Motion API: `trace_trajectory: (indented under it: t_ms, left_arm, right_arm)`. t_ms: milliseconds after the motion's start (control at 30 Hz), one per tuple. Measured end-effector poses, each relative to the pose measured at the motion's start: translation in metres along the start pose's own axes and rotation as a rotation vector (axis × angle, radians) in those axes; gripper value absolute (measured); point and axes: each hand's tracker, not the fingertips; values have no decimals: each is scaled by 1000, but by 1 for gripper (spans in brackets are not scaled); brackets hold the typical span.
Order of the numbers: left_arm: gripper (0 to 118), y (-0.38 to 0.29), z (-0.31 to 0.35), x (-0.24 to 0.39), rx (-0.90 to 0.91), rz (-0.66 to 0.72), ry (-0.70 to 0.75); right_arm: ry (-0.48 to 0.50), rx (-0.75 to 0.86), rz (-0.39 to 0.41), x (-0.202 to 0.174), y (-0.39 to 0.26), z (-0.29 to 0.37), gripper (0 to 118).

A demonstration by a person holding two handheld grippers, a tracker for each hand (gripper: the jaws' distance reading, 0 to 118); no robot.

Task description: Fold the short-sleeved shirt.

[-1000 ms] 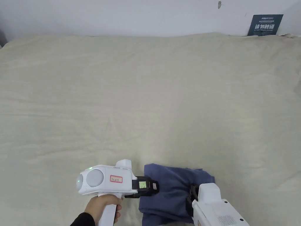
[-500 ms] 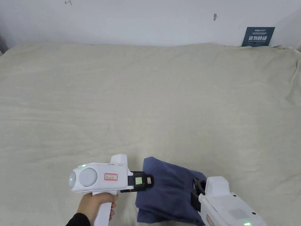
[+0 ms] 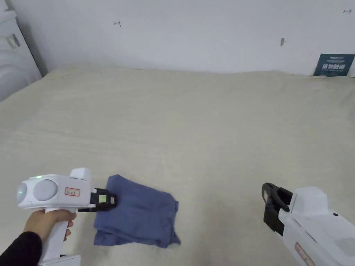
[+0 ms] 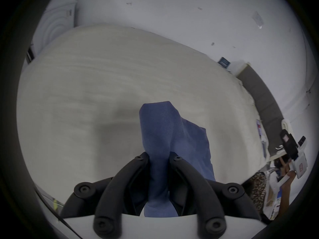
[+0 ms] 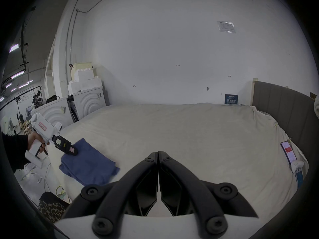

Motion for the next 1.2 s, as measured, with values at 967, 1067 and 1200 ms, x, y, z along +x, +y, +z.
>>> trace_trajectory:
  t_ms: [967,1067,1200]
  left_arm:
    - [100,26,63,-29,363,130,440]
    - [100,29,101,15,525,97,408]
    - [100,26,143,76,707,23,365]
  right_arm:
    - [-8,-16,1,13,18,5,0]
    - [-29,15,2,18,33,20,0]
    - [-67,61,6,25,55,41,0]
